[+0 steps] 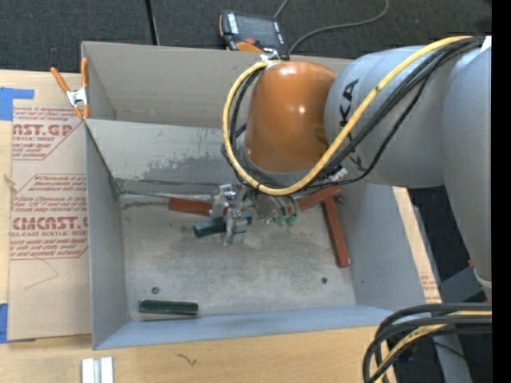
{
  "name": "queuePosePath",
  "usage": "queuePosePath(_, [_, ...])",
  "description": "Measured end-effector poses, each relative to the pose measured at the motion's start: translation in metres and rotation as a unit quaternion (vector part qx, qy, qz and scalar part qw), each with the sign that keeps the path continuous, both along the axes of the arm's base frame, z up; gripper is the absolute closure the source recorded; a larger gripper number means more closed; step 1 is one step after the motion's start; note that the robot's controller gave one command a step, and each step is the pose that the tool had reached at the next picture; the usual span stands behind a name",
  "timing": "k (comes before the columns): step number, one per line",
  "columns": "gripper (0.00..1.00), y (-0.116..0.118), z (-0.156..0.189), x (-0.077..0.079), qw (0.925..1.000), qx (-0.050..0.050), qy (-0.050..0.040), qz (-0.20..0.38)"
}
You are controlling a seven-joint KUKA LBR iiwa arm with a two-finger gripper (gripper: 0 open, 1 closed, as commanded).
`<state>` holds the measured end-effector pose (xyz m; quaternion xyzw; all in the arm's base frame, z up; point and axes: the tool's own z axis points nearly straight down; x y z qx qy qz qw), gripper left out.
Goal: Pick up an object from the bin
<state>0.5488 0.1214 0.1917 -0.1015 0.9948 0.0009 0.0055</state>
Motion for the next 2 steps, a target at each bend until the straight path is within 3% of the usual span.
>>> queuePosePath(1, [1.00, 0.000, 0.128, 0.045, 0.9988, -0.001, -0.0018, 0.048])
queuePosePath(2, [1.00, -0.027, 0.134, 0.039, 0.9859, -0.002, 0.0026, 0.167])
